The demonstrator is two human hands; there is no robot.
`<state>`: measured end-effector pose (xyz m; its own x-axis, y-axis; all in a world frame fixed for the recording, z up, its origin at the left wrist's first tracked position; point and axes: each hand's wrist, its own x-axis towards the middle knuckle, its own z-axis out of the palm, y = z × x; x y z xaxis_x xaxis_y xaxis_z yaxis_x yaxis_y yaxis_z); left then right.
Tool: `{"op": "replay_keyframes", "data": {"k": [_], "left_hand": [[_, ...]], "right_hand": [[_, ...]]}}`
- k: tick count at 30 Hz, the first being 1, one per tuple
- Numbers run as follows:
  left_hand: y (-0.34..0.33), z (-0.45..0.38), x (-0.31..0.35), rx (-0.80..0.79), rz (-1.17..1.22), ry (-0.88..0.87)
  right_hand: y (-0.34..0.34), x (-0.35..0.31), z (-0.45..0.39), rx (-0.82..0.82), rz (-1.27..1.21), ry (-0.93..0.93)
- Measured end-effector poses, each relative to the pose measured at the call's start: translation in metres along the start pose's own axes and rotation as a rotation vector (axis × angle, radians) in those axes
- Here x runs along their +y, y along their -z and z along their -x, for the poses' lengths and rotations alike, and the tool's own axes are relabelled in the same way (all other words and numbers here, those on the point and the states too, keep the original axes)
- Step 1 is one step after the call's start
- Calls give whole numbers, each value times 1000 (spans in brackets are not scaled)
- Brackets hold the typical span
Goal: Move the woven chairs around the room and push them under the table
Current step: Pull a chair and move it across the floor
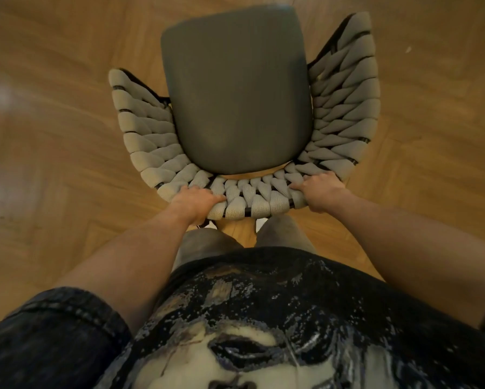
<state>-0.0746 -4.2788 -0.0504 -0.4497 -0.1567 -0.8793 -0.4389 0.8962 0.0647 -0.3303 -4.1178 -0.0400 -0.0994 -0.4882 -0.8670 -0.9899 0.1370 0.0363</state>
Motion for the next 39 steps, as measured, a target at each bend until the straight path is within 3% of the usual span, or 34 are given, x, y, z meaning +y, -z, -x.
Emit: {"op": "replay_keyframes", "data": {"k": [15, 39], "left_hand": [[59, -8, -47, -58, -511, -262], [171, -74, 47, -116, -1315, -726]], "right_hand": [[-52, -112, 36, -27, -548, -311], [-63, -219, 55, -76, -1438, -757]]}}
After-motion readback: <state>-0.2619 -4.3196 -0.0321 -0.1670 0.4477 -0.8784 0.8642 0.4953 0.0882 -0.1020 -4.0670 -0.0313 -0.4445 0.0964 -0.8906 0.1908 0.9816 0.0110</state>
